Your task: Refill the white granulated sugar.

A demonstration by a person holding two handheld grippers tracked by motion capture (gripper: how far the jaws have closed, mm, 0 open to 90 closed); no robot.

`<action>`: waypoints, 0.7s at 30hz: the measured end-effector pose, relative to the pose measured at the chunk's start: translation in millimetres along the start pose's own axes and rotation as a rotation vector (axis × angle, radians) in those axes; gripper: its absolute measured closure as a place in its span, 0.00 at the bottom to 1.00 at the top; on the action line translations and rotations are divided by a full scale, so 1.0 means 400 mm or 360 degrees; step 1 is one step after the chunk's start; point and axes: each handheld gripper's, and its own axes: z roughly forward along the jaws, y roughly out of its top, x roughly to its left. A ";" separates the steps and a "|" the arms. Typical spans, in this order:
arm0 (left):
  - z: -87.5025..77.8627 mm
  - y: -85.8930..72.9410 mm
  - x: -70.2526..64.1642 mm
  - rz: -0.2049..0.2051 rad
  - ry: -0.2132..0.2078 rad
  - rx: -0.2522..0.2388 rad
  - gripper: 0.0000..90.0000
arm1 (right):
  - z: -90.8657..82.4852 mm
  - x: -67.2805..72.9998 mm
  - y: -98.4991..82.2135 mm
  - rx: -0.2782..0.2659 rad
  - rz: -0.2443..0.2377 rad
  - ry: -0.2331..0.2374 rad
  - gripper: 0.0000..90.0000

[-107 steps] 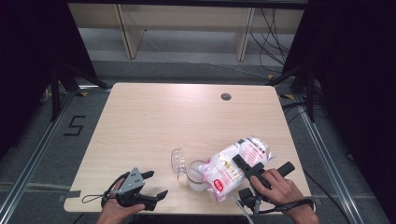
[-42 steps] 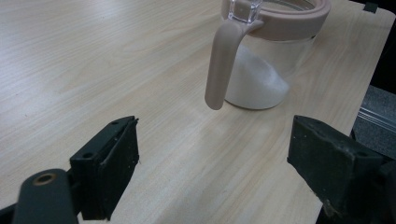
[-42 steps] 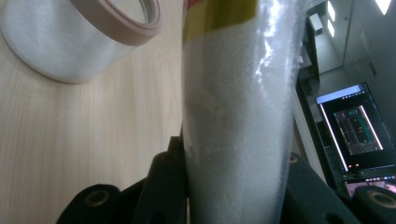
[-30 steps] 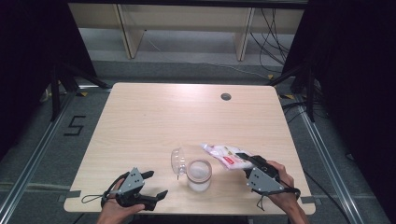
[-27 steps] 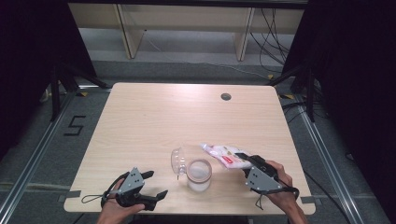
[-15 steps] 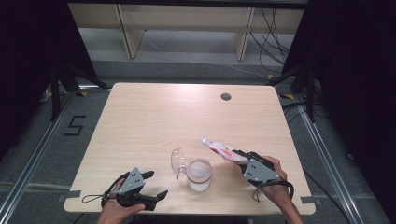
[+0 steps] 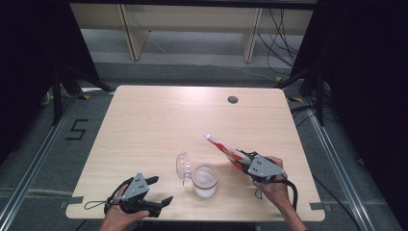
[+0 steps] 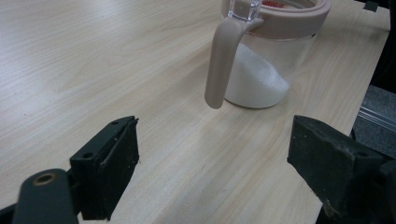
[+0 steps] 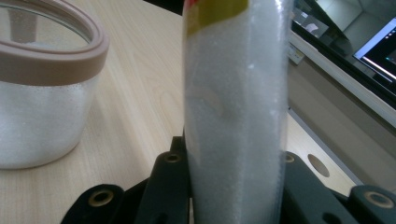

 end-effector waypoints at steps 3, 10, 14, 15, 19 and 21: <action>0.003 -0.001 -0.002 -0.0009 -0.0011 -0.0016 0.18 | -0.003 -0.003 -0.008 -0.0001 0.0076 -0.0022 0.86; -0.001 0.000 0.000 0.0003 0.0001 0.0005 0.18 | -0.006 -0.005 -0.013 0.0026 0.0136 -0.0073 0.86; 0.001 -0.001 0.001 -0.0001 -0.0008 -0.0003 0.18 | -0.012 -0.008 -0.014 0.0056 0.0197 -0.0078 0.85; 0.001 -0.001 0.001 -0.0001 -0.0009 -0.0007 0.18 | -0.011 -0.011 -0.017 0.0036 0.0200 -0.0095 0.85; 0.001 -0.001 0.001 0.0002 -0.0004 0.0007 0.18 | -0.021 -0.014 -0.022 0.0054 0.0278 -0.0097 0.85; 0.001 -0.001 0.002 0.0012 -0.0005 0.0008 0.18 | -0.024 -0.016 -0.023 0.0059 0.0294 -0.0093 0.85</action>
